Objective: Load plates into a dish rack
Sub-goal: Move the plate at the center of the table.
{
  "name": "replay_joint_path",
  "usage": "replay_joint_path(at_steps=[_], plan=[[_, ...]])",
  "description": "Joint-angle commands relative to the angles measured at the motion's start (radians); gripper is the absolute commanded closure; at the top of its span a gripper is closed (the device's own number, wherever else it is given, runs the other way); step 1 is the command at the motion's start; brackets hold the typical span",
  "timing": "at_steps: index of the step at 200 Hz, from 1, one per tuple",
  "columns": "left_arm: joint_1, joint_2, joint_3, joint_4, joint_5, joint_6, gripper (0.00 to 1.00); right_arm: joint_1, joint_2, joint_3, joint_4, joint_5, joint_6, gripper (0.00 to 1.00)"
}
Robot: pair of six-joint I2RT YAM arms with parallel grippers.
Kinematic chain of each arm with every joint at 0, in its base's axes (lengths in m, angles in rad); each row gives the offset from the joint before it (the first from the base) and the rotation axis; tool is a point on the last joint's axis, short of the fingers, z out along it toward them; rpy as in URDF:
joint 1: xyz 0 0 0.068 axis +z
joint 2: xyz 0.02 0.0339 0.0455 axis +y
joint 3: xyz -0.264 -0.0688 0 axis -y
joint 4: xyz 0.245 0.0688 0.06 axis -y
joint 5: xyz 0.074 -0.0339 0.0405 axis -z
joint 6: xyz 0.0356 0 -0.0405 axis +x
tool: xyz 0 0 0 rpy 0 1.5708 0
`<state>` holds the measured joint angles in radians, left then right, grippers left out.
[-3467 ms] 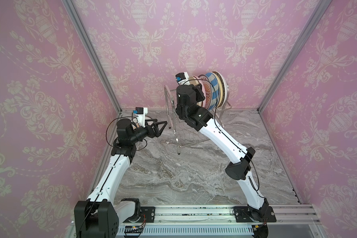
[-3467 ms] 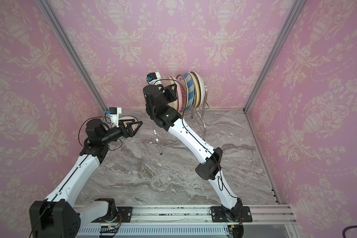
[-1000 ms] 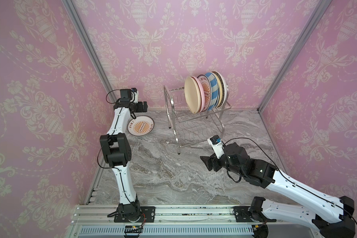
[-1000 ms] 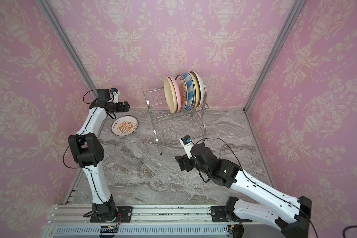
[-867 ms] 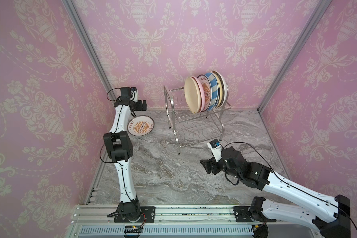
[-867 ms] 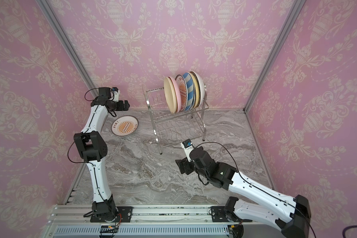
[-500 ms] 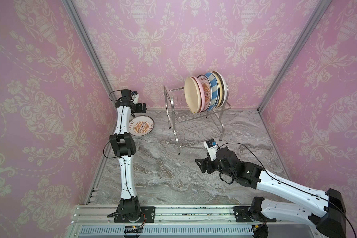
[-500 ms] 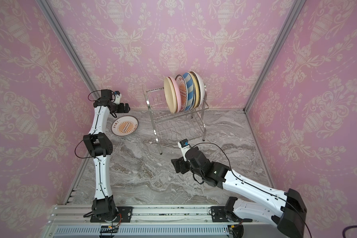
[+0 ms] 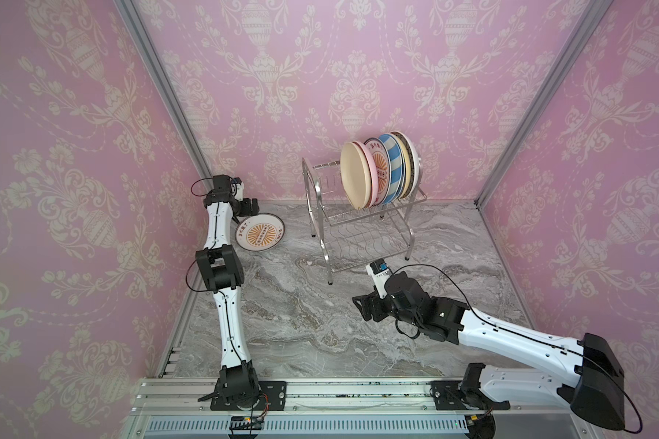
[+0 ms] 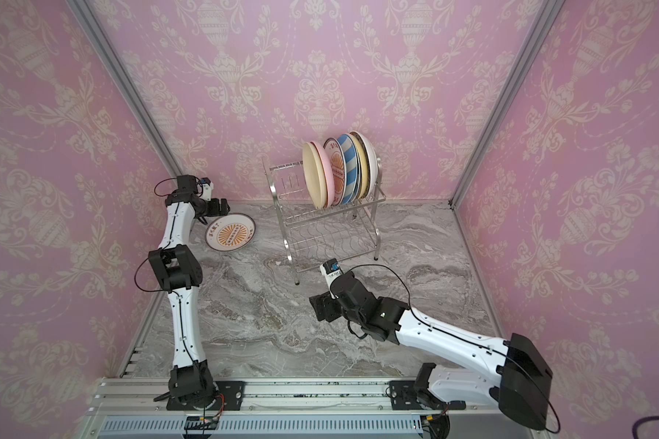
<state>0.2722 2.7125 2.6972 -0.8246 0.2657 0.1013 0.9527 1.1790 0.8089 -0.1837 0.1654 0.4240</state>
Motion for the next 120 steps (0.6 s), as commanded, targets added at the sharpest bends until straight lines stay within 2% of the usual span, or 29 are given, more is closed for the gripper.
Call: replay_joint_path(at_steps=[1, 73, 120], plan=[[0.008, 0.050, 0.007, -0.002, 0.017, 0.056, 0.01, 0.013, 0.019, 0.044, 0.013, -0.017, 0.025, 0.16], [0.008, 0.085, 0.013, 0.001, 0.065, 0.104, 0.01, 0.019, 0.052, 0.068, 0.007, -0.019, 0.035, 0.16], [0.005, 0.088, 0.011, -0.005, 0.261, 0.115, 0.01, 0.019, 0.072, 0.084, -0.004, -0.031, 0.032, 0.16]])
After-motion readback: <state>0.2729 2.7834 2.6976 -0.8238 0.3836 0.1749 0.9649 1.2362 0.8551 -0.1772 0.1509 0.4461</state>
